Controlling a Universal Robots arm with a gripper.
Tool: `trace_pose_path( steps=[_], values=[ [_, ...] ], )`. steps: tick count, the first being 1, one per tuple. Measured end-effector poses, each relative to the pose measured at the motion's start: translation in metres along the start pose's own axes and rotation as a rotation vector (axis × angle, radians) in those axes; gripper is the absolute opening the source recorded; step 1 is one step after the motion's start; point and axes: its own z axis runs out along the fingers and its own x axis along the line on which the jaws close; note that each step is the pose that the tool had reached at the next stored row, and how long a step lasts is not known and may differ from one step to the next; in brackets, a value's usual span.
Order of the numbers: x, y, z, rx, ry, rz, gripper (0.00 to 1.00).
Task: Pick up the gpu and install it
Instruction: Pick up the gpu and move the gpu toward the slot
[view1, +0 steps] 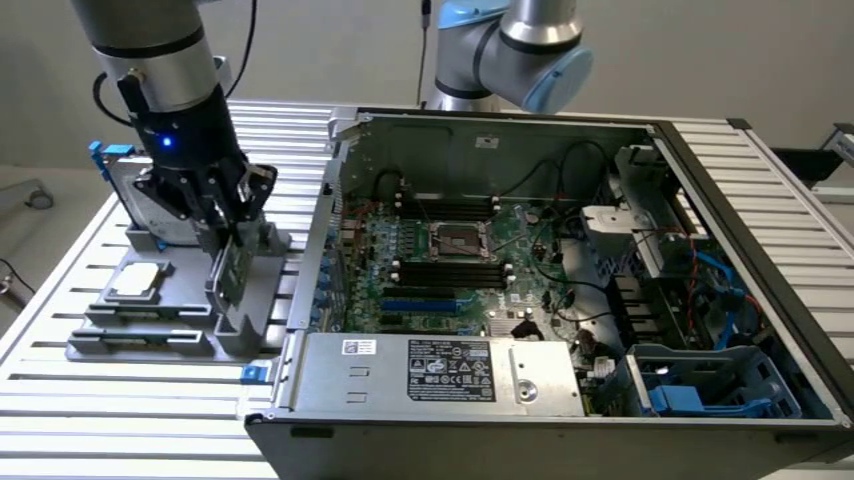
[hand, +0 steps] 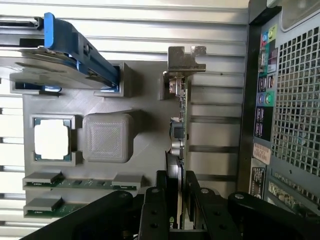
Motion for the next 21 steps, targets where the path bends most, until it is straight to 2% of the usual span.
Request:
trace_pose_path(
  steps=[15, 17, 21],
  values=[
    [-0.003, 0.0003, -0.0681, 0.0000, 0.0000, 0.000, 0.26],
    [-0.008, 0.0000, -0.0775, 0.0002, 0.0006, 0.000, 0.26],
    [-0.025, -0.0006, -0.0955, 0.0002, 0.0018, 0.000, 0.26]
  ],
)
